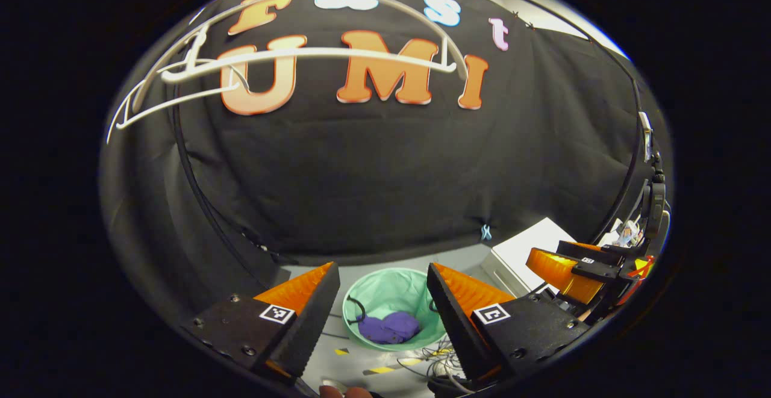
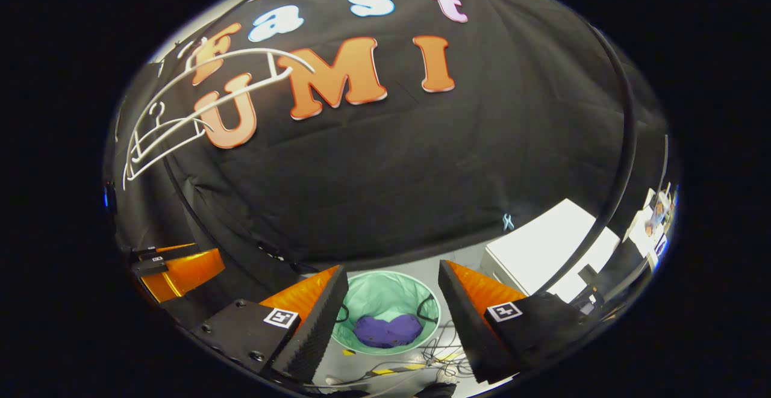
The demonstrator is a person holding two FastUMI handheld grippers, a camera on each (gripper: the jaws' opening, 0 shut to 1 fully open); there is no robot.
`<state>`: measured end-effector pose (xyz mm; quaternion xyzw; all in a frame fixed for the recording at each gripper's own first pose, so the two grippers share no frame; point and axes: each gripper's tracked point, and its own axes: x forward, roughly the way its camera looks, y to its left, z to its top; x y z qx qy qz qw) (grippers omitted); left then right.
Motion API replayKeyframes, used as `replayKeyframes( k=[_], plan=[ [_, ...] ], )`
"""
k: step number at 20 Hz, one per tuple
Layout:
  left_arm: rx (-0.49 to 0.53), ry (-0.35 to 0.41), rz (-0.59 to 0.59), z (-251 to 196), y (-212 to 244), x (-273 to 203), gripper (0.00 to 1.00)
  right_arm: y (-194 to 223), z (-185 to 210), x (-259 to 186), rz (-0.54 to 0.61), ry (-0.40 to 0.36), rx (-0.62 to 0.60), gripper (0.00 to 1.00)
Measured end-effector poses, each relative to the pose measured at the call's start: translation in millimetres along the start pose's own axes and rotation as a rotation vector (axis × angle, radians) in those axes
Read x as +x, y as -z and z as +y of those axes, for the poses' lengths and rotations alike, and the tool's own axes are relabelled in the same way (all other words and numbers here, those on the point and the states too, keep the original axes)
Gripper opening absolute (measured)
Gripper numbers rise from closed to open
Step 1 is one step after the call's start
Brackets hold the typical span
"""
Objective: Grasp the clothes on the hanger with both hands and then place them into the laundry hamper below.
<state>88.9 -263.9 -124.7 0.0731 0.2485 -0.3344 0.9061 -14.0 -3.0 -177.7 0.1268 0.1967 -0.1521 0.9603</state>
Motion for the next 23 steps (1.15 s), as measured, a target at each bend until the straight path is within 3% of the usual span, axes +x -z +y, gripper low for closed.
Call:
replayKeyframes(
  k=[3,9,11,13,14,15,16,17,18,23],
  plan=[
    [-0.052,0.019,-0.108,2,-43,-22,0.93,-47,17,-18,-0.103,-0.022,-0.048,0.98],
    [-0.051,0.003,-0.317,7,-123,-65,0.93,-109,37,-59,-0.265,-0.046,-0.105,0.99],
    [-0.055,-0.011,-0.363,10,-138,-74,0.91,-125,43,-66,-0.291,-0.026,-0.141,0.98],
    [-0.049,-0.027,-0.397,11,-149,-81,0.97,-151,49,-78,-0.36,-0.01,-0.196,0.98],
    [-0.043,-0.037,-0.412,16,-156,-85,0.9,-164,56,-85,-0.395,-0.012,-0.219,0.98],
    [-0.041,-0.046,-0.424,21,-161,-89,0.94,-172,64,-89,-0.417,-0.021,-0.233,0.98],
    [-0.044,-0.052,-0.437,21,-163,-91,0.92,-178,74,-93,-0.429,-0.038,-0.237,0.9],
    [-0.054,-0.056,-0.451,23,-170,-99,0.9,-183,82,-96,-0.435,-0.059,-0.231,0.9],
    [-0.068,-0.058,-0.465,26,-175,-103,0.91,-183,86,-99,-0.437,-0.075,-0.222,0.99],
    [-0.074,-0.099,-0.492,40,-181,-113,0.94,-180,96,-105,-0.437,-0.1,-0.223,0.93]
  ],
)
